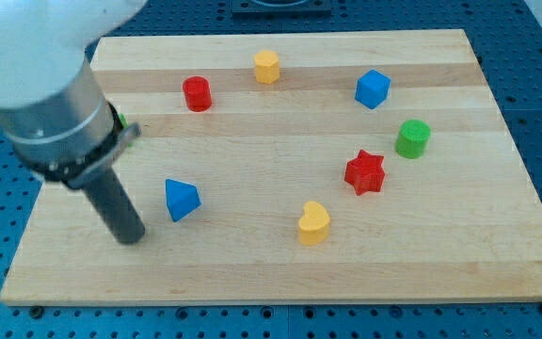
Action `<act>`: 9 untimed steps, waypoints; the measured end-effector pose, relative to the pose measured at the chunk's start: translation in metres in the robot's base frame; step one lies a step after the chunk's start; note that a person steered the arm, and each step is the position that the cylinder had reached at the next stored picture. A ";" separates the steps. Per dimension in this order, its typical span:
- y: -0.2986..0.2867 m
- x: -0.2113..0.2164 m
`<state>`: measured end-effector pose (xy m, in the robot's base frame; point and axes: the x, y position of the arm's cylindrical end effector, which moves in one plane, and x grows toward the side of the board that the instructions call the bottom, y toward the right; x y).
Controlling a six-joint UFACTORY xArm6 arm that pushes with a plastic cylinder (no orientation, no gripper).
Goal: Move the green star below to the red circle
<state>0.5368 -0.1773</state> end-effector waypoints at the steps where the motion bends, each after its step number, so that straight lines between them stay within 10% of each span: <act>1: 0.002 -0.030; 3: 0.075 -0.029; 5: -0.123 -0.087; 9: -0.056 -0.130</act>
<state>0.4070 -0.2329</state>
